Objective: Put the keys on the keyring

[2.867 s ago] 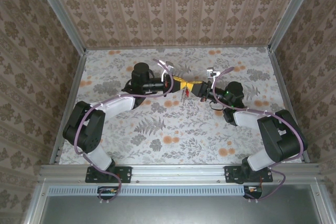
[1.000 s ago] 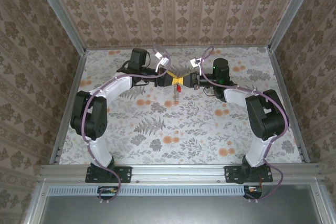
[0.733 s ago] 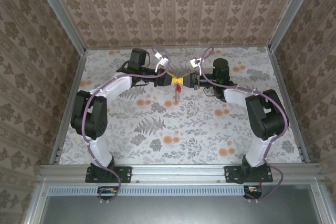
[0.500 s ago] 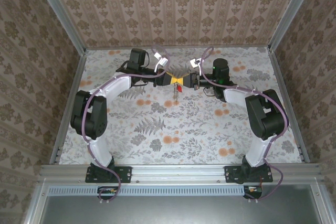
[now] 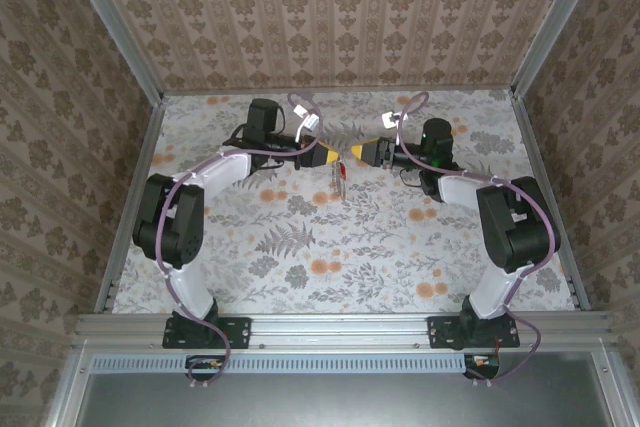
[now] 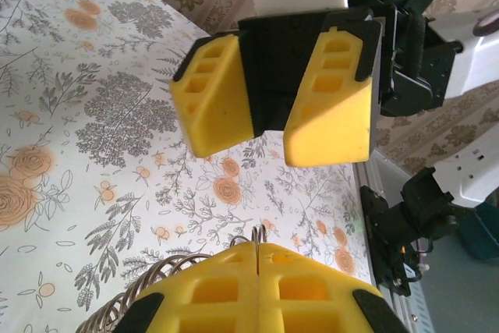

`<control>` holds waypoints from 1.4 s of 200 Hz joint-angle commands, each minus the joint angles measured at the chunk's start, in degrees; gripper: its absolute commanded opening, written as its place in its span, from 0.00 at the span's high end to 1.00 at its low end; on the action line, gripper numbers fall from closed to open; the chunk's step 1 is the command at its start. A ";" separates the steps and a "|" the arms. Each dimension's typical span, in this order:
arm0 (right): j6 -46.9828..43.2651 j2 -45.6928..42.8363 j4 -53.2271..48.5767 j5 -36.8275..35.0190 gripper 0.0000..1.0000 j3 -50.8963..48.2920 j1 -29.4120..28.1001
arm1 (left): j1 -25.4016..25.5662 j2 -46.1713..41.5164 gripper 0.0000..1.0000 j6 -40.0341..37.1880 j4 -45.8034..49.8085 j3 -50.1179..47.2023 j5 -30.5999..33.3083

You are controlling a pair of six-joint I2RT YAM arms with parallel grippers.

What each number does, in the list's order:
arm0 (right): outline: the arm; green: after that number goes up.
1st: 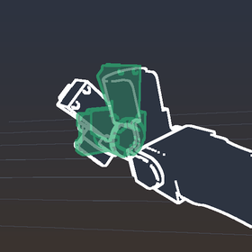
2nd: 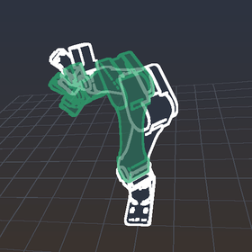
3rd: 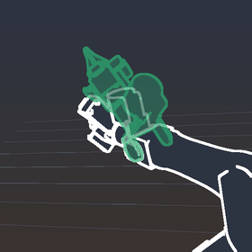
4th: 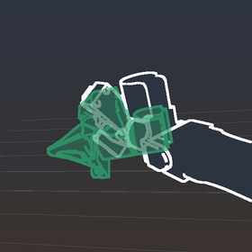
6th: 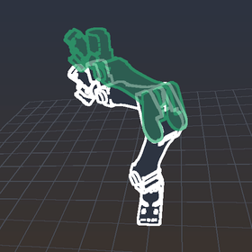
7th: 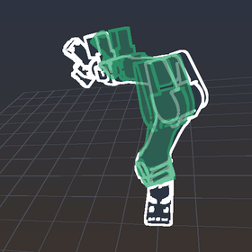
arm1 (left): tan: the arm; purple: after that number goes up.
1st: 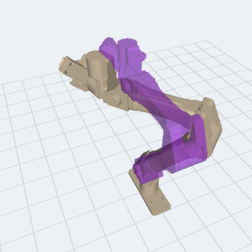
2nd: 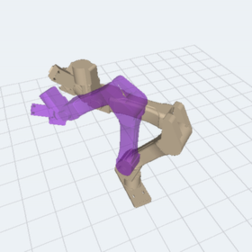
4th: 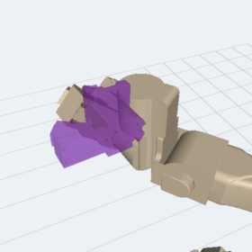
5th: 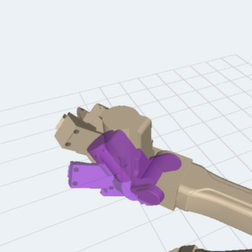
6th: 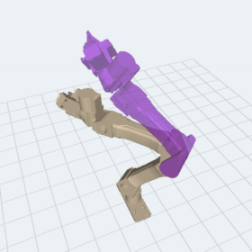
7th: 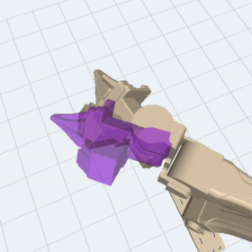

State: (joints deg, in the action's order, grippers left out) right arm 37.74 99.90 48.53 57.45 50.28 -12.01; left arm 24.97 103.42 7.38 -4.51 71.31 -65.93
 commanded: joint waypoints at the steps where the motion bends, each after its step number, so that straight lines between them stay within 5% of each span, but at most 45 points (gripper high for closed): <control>1: 0.57 -2.42 4.88 -3.57 0.54 -3.46 -0.21 | 0.78 -4.82 1.00 2.27 -5.47 -0.87 1.75; 101: 0.95 -2.00 11.65 -8.23 0.45 -11.52 -0.88 | 3.16 -5.95 1.00 13.33 -21.03 -5.97 5.90; 280: -5.74 -8.14 1.22 -12.37 0.44 -9.22 -3.89 | 3.10 -3.14 1.00 23.23 -24.76 -5.30 6.43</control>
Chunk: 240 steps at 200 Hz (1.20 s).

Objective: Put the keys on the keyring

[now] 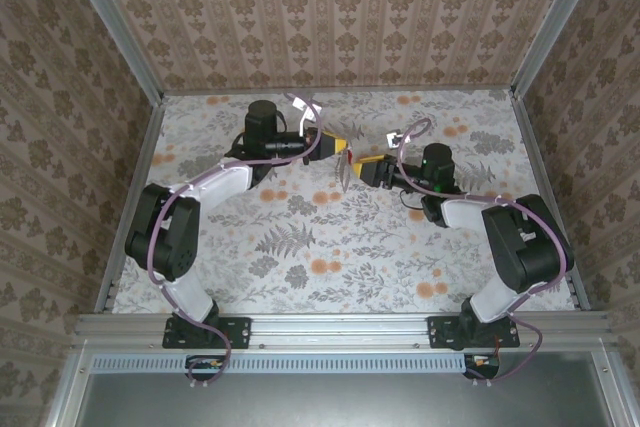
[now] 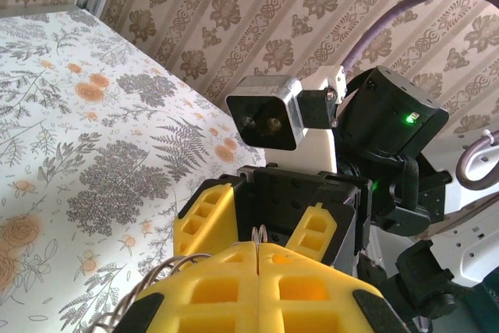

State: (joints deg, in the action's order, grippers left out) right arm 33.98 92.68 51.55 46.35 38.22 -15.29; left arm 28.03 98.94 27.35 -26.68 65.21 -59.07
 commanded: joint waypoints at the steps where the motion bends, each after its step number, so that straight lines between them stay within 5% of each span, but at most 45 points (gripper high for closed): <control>1: -1.98 -0.88 -1.80 -1.27 0.44 2.92 -0.71 | 0.02 1.35 1.00 3.29 -2.59 0.84 -0.43; 66: -2.73 1.21 -3.45 -1.38 0.47 5.98 -2.54 | 0.18 1.61 1.00 6.49 -5.75 -0.68 0.49; 113: -2.72 1.42 -3.12 -0.44 0.69 5.30 -2.86 | 0.05 1.70 1.00 8.22 -8.11 -1.14 0.71; 162: -2.48 -1.17 -3.55 0.94 0.54 3.12 -2.02 | -0.69 2.40 1.00 10.60 -11.47 -1.70 0.93; 240: 6.47 -6.43 -0.58 -4.14 0.52 4.46 0.41 | -0.87 2.23 1.00 12.34 -11.99 -2.34 2.50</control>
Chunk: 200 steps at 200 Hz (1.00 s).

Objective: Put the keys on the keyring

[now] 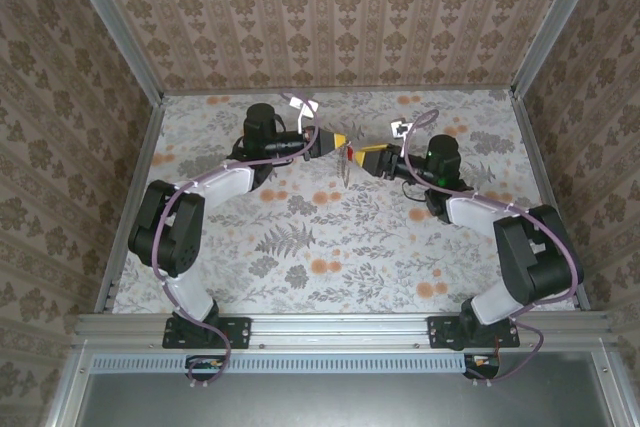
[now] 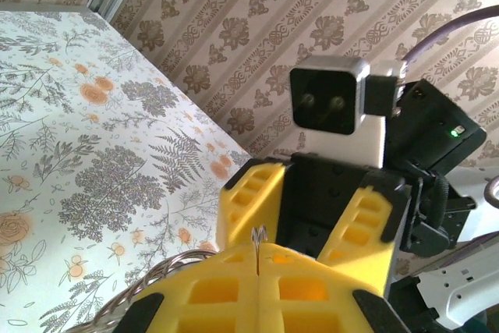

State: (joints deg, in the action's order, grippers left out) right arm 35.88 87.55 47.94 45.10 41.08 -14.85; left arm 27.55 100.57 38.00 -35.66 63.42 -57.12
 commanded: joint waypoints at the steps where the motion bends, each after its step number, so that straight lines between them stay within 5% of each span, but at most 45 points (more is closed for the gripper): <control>1: 4.78 -1.27 3.21 -2.99 0.52 1.66 -0.02 | -0.39 0.59 1.00 1.76 -3.01 -0.56 0.58; 71: 18.96 6.31 16.39 -4.37 0.53 5.56 -0.33 | -0.40 1.01 1.00 5.73 -7.78 -1.45 1.22; 200: 19.29 9.00 18.37 -3.62 0.65 5.33 -2.96 | -0.50 2.34 1.00 8.45 -11.62 -1.56 1.80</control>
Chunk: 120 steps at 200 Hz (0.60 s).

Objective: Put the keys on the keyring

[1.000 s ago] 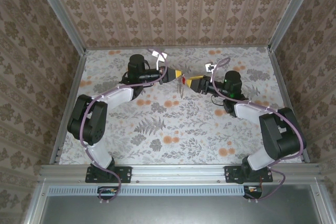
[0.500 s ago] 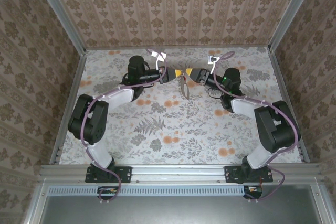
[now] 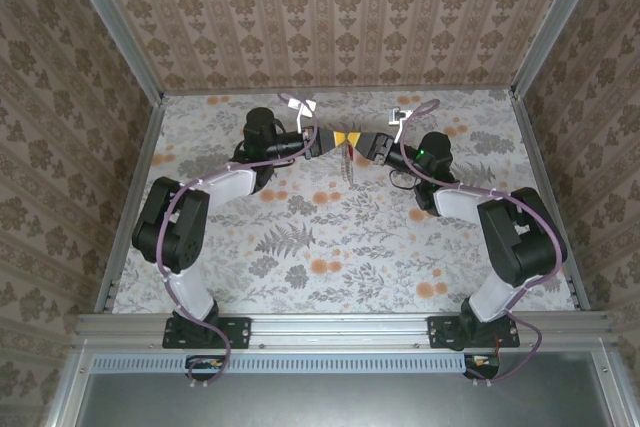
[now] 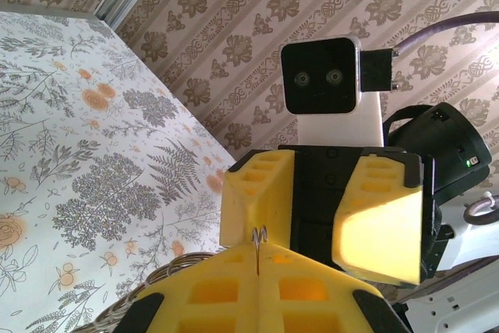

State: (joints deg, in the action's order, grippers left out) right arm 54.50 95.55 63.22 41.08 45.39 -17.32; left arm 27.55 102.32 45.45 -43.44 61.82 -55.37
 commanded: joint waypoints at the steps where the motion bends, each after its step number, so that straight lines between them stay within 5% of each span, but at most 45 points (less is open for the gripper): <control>1: 0.68 1.02 3.11 0.40 0.65 1.02 -0.50 | -0.49 0.60 1.00 1.02 -3.89 0.09 0.07; 120: 2.00 2.87 5.76 1.21 0.91 0.93 -0.52 | -0.50 0.99 1.00 1.92 -5.40 -0.11 -0.08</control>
State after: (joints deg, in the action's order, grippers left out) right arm 55.90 97.86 65.71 41.10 45.39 -17.41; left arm 27.33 102.78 46.76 -45.54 61.82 -55.44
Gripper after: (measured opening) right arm 0.104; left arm 0.054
